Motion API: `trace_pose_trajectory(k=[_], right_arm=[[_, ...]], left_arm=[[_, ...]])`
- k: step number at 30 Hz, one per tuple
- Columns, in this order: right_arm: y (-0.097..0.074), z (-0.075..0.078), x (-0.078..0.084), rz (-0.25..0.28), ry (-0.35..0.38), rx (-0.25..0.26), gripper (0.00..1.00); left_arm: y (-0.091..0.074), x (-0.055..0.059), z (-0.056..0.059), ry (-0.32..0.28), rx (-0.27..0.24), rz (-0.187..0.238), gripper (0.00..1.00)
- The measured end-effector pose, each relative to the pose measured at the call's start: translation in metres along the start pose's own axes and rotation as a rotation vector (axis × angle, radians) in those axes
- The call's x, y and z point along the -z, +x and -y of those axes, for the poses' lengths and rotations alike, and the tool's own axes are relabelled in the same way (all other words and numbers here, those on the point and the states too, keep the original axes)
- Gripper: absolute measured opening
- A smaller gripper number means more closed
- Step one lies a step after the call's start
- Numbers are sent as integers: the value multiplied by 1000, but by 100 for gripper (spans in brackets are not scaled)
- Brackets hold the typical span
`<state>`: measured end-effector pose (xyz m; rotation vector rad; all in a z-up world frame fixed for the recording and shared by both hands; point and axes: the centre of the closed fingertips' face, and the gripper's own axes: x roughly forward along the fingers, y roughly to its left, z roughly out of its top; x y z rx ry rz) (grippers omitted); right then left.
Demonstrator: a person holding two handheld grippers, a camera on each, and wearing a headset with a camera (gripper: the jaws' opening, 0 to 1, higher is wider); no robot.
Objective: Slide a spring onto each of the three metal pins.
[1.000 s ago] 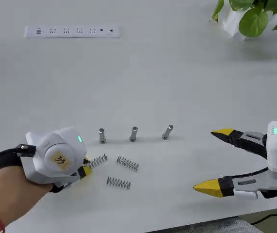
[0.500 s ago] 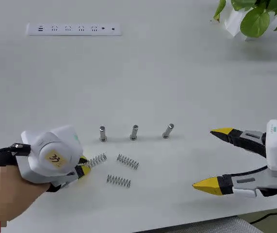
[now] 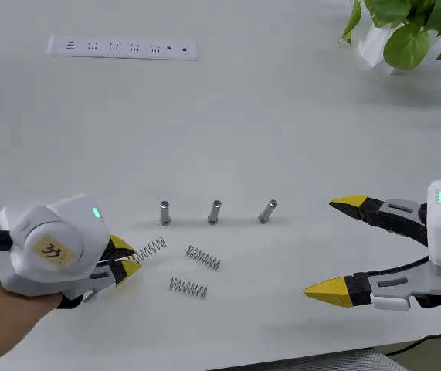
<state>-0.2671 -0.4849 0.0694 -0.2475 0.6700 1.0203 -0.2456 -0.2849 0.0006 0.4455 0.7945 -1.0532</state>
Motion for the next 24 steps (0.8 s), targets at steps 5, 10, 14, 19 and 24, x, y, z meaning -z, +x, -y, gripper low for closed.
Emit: trace_pose_trajectory(k=[5,10,14,19,24], right_arm=[[-1,-3,-28,38,-28,-26,78],[1,-10,-53,49,-46,-68,69],[7,-25,-75,68,-56,-145,61],[17,-42,-98,93,-76,-213,54],[26,-51,-116,122,-62,-268,45]], left_arm=[[-13,-18,5,-31,-2,88,7],[-23,-39,12,-37,9,167,7],[-31,-57,18,-34,23,243,7],[-40,-77,28,-32,41,311,7],[-46,-95,37,-20,70,378,7]])
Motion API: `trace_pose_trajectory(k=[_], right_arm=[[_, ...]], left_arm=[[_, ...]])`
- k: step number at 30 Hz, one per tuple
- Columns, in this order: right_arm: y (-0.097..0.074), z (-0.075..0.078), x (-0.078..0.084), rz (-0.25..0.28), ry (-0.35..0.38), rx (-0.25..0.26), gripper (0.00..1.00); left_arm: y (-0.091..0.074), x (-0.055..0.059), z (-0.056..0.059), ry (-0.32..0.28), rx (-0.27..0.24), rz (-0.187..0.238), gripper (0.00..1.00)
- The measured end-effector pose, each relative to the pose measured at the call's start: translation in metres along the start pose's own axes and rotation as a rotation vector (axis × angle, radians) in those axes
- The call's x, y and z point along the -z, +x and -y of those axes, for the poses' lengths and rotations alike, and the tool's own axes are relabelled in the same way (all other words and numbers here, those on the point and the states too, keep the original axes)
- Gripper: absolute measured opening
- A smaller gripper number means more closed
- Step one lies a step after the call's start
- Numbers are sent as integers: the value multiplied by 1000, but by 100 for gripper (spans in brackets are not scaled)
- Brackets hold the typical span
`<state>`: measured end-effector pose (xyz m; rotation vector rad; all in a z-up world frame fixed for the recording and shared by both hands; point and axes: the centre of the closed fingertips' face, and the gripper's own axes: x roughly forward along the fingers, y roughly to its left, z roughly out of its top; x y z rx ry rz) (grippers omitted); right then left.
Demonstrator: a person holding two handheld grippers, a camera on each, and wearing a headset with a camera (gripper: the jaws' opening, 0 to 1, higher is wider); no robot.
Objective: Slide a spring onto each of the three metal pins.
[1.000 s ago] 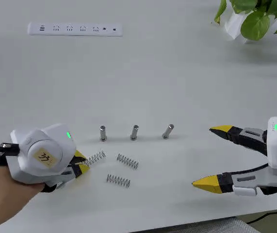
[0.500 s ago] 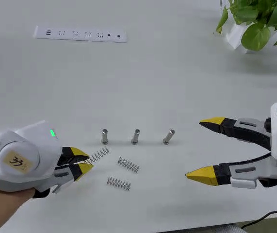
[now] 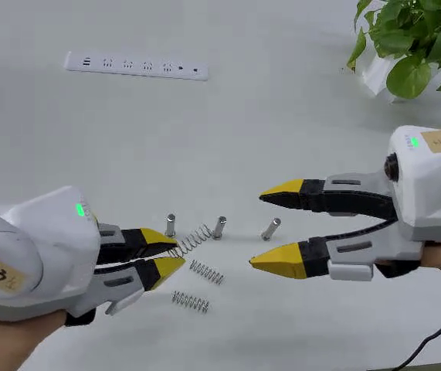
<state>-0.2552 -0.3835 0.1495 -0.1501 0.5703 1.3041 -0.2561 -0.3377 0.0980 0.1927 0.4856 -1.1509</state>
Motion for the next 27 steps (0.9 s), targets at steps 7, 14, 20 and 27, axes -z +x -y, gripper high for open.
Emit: trace_pose_trajectory(k=[7,14,20,27], right_arm=[[13,-1,-2,-9,-3,-29,36],[19,-9,-4,4,20,-67,23],[19,-11,-5,12,40,-77,18],[17,-10,-5,28,66,-88,12]], left_arm=[[1,-17,8,8,33,58,7],[1,-23,12,12,56,83,7],[1,-26,14,13,66,96,7],[2,-29,14,7,72,110,7]])
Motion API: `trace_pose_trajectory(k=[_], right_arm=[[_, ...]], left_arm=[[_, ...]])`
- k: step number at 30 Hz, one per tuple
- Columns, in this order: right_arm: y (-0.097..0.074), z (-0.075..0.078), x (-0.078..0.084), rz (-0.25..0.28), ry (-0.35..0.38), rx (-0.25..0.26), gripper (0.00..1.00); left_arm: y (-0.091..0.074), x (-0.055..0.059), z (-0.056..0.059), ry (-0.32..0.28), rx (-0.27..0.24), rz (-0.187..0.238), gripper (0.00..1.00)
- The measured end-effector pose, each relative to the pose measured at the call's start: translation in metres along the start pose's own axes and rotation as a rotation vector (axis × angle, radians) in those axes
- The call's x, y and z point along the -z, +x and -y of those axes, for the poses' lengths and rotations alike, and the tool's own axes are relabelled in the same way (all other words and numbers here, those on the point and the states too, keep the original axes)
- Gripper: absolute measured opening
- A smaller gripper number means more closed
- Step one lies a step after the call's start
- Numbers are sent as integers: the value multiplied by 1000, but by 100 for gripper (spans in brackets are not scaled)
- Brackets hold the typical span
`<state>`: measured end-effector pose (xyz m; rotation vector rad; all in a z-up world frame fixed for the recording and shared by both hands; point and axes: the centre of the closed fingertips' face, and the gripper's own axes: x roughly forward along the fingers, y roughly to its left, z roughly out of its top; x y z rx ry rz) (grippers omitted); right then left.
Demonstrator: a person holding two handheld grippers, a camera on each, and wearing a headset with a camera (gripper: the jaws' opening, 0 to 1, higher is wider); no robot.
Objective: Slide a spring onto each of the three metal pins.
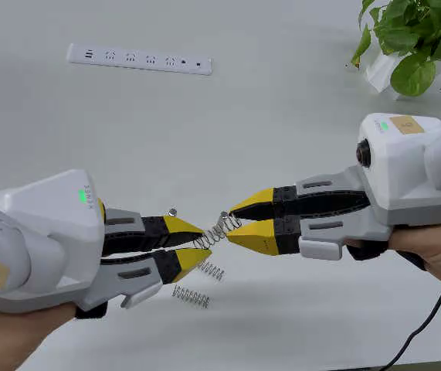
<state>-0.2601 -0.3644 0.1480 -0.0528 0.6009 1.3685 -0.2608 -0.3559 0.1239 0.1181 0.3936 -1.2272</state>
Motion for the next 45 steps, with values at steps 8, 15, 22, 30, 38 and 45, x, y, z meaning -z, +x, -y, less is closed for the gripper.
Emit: trace_pose_trajectory(k=[8,15,22,30,38,45], right_arm=[[0,0,-1,14,15,-3,7],[1,-5,-3,8,-5,-5,7],[3,-7,-4,-5,-26,-7,6],[5,-11,-5,-33,-67,-10,6],[7,-13,-6,-68,-109,-14,6],[8,-13,-7,-96,-147,-16,6]], left_arm=[[1,0,2,-1,6,-1,7],[2,2,4,-6,17,-4,7],[3,2,6,-10,24,-5,7],[3,4,8,-12,31,-8,7],[5,6,9,-7,39,-14,7],[6,5,10,-4,43,-13,7]])
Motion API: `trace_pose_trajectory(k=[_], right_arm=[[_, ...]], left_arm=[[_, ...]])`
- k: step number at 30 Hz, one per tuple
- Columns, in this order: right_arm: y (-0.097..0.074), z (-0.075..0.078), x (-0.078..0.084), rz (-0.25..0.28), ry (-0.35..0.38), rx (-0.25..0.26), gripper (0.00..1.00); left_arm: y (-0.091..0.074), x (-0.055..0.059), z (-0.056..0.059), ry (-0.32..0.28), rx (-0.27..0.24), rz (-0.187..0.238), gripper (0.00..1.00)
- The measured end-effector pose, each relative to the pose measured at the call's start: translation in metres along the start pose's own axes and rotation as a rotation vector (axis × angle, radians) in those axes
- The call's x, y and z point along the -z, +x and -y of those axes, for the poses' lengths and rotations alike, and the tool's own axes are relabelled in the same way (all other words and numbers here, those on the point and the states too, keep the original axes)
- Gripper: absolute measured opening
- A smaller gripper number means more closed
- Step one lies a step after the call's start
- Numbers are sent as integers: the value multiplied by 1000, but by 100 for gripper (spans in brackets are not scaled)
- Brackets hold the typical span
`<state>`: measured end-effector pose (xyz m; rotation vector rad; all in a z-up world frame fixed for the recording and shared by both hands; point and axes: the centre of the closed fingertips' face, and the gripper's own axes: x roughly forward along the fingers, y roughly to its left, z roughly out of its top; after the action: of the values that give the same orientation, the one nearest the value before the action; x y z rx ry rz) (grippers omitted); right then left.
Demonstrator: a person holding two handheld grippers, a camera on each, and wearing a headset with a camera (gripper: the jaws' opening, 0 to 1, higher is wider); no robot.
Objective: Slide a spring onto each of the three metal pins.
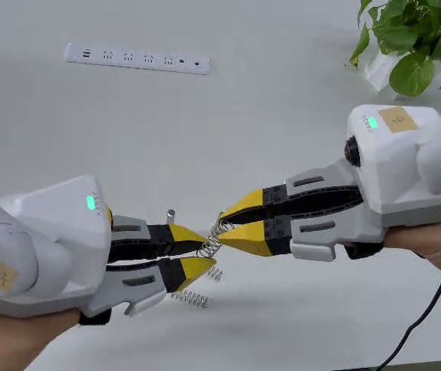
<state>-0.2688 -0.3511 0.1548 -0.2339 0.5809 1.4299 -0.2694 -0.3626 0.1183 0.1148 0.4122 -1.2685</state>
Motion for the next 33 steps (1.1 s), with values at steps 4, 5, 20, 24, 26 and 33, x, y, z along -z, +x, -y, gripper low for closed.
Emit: trace_pose_trajectory(k=[4,5,20,24,26,33], right_arm=[[2,-2,-2,-7,-14,-8,7],[2,-1,-1,-11,-23,-8,7],[3,-3,-1,-38,-43,-23,7],[3,-5,1,-60,-42,-38,12],[3,-5,1,-76,-50,-43,14],[7,-4,5,-219,-174,-96,18]], left_arm=[[0,0,0,3,1,-3,7],[-1,0,0,4,1,-4,7],[0,3,0,2,2,-2,7],[0,5,0,0,0,-2,7],[0,5,0,-2,-1,-1,7],[2,4,-1,-2,0,12,7]])
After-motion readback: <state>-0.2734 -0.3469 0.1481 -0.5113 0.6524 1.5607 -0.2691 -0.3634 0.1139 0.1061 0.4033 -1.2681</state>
